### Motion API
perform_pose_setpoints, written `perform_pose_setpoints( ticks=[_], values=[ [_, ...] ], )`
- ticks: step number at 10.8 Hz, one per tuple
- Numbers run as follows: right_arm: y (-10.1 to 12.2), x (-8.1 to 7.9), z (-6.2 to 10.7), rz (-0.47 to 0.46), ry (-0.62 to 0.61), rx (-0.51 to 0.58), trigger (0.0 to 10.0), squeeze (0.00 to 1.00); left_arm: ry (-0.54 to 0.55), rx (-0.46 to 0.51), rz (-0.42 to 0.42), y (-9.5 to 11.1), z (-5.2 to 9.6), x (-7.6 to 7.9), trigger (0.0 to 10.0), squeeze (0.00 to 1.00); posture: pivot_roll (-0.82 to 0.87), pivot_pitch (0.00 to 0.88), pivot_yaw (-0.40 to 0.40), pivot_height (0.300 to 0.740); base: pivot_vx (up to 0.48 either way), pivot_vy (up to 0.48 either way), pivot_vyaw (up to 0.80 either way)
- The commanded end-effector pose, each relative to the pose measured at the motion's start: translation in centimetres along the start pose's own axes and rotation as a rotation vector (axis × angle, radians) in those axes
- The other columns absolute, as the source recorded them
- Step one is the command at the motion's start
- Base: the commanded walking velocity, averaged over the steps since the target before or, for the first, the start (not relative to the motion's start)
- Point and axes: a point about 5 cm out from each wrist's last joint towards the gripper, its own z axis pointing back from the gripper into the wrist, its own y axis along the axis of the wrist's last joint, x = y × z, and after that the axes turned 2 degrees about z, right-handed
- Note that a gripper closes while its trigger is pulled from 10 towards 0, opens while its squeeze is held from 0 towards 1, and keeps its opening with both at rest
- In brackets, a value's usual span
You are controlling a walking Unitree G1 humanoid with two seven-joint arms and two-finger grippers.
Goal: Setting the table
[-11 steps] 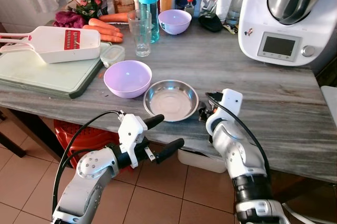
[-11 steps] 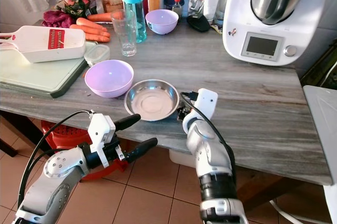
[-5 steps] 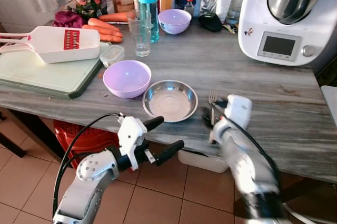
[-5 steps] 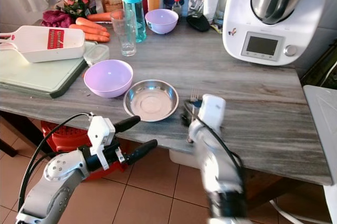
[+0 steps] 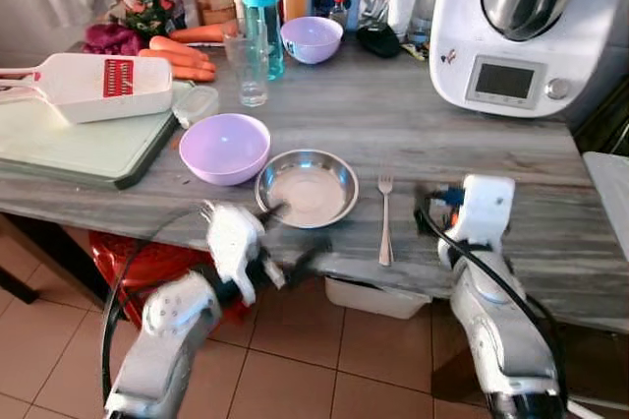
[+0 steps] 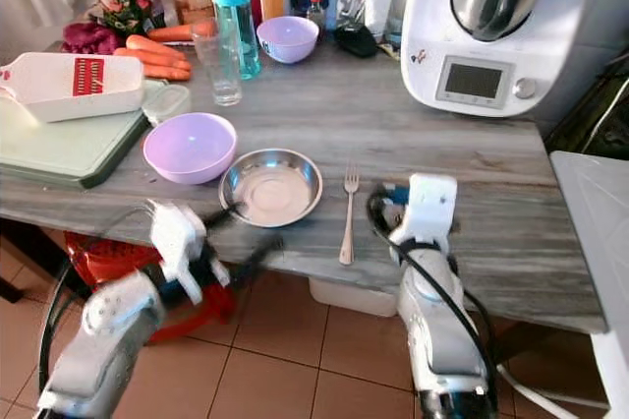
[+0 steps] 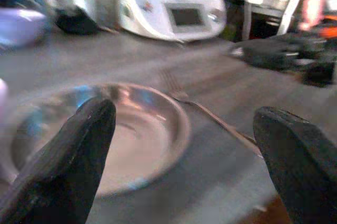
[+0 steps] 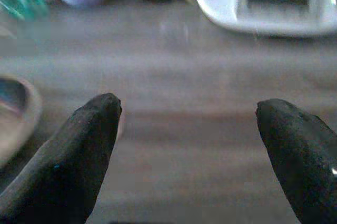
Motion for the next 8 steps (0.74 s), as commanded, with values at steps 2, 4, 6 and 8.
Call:
perform_pose_setpoints(
  ticks=[2, 4, 6, 8],
  values=[
    [1.8, -0.4, 0.9, -0.012, 0.071, 0.12, 10.0, 0.0, 0.202, -0.014, -0.036, -0.3, 0.4, -1.8, 10.0, 0.0, 0.07, 0.071, -0.013, 0.74, 0.0, 0.0, 0.0],
    [1.8, -0.4, 1.6, 0.099, 0.095, 0.154, 10.0, 0.0, 0.323, -0.07, -0.083, -1.2, 1.0, -2.2, 10.0, 0.0, 0.07, 0.067, -0.021, 0.74, 0.0, 0.0, 0.0],
    [1.4, -0.8, 2.2, 0.108, 0.133, 0.163, 10.0, 0.0, 0.404, -0.076, -0.117, -1.5, 0.8, -2.5, 10.0, 0.0, 0.07, 0.061, -0.018, 0.74, 0.0, 0.0, 0.0],
    [0.7, -0.6, 2.4, 0.043, 0.105, 0.107, 10.0, 0.0, 0.424, -0.074, -0.107, -1.7, 0.1, -2.1, 10.0, 0.0, 0.07, 0.061, -0.013, 0.74, 0.0, 0.0, 0.0]
  ],
)
